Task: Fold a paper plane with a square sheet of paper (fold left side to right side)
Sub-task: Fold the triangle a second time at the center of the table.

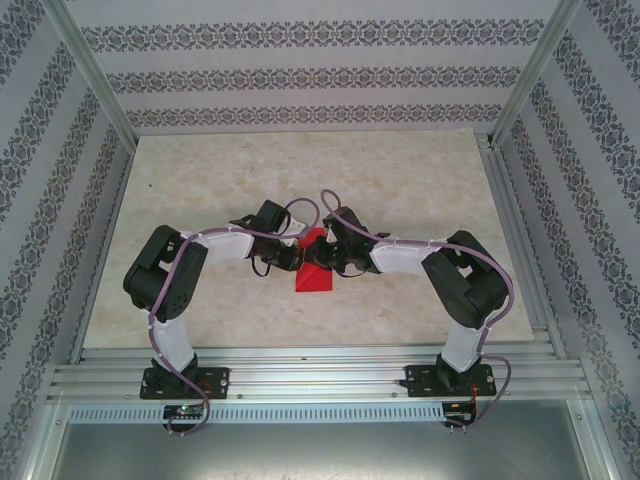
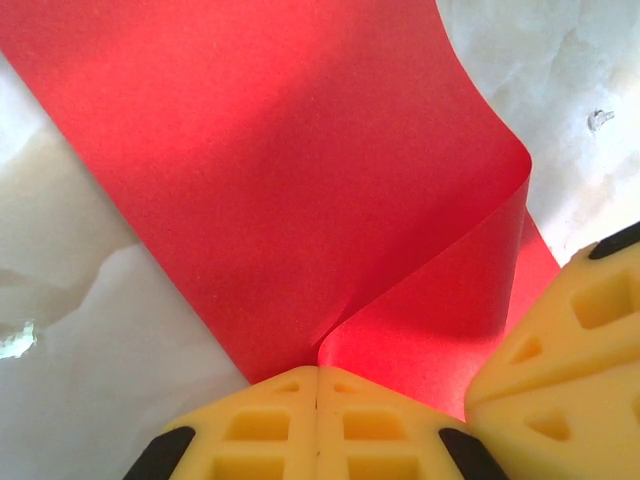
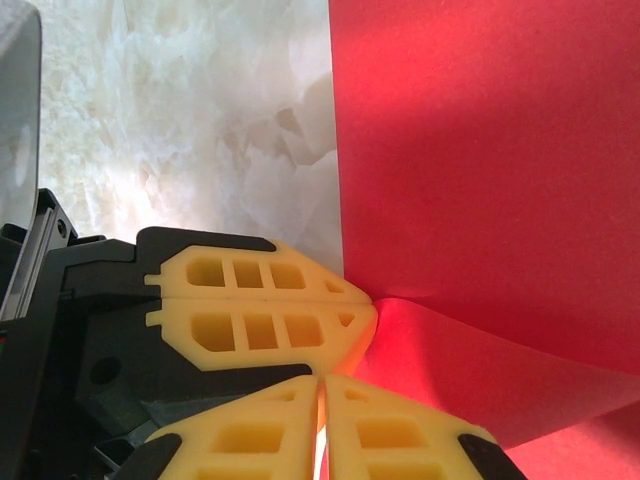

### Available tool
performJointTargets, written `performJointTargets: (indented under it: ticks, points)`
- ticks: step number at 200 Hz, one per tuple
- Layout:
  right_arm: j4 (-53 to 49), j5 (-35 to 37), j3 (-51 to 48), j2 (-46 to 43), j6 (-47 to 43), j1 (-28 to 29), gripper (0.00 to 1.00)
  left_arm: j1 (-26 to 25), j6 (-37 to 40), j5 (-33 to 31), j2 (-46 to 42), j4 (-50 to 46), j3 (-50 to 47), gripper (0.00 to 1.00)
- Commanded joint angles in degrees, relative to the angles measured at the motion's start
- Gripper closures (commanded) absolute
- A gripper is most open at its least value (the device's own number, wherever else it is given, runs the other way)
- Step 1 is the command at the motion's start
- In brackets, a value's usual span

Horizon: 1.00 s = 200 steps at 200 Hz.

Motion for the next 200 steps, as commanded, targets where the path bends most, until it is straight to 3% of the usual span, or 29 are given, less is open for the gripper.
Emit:
performJointTargets:
  ticks: [1,200]
  points:
    - [0.6,1.0,-1.8,2.5,0.1,-0.2,0.89,-1.0,0.5,-1.5,1.4,0.1,-0.8,0.94]
    - [1.6,0.1,-2.7,1.9,0.4,-0.9,0.89,-1.4,0.5,-1.7,1.3,-0.2,-0.3,0.93]
